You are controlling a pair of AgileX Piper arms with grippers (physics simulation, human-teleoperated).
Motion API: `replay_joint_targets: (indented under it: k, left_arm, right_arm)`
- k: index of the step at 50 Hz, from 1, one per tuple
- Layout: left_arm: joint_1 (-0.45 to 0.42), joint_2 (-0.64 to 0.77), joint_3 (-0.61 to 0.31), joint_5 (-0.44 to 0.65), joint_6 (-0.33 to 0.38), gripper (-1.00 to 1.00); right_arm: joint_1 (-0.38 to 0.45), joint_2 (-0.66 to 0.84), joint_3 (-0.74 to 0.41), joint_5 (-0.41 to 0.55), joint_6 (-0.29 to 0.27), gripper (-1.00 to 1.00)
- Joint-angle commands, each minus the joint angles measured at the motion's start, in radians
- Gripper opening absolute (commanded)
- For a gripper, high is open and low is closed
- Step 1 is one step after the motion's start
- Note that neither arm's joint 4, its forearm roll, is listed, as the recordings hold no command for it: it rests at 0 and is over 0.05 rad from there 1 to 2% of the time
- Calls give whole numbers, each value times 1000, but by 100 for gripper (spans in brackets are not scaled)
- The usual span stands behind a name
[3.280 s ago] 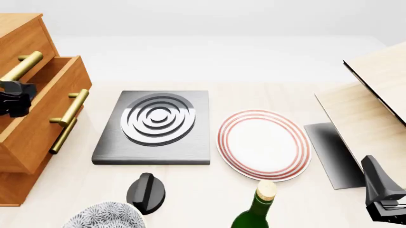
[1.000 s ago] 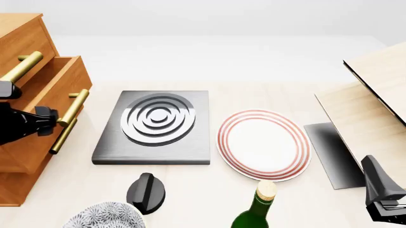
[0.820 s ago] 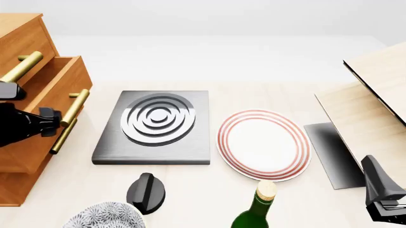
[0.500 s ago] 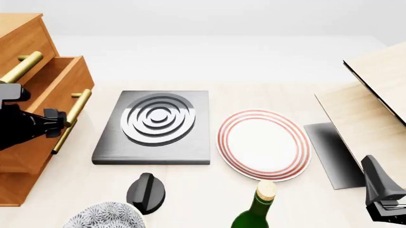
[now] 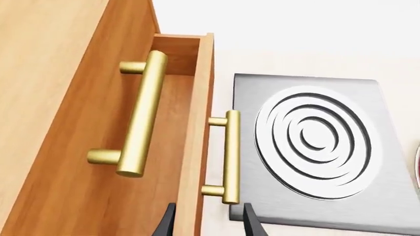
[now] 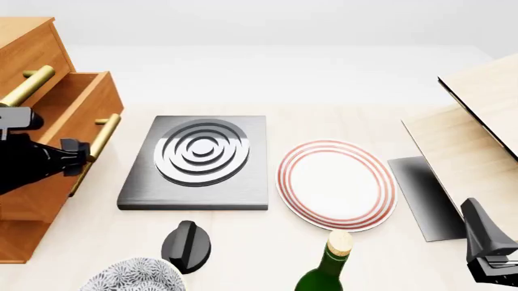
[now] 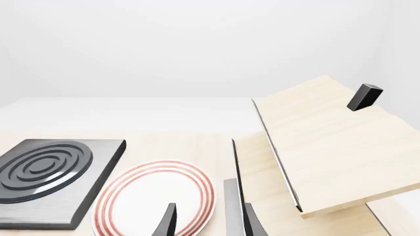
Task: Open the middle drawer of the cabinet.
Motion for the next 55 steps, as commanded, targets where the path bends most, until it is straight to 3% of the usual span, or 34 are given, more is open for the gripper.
replay_joint_targets:
  k: [1, 55]
  left_arm:
    - [-39, 10, 40, -5, 49, 100]
    - [-146, 11, 22, 3, 21, 100]
  right_arm:
    - [-4, 1, 6, -10, -1, 100]
    - [-4, 1, 6, -10, -1, 100]
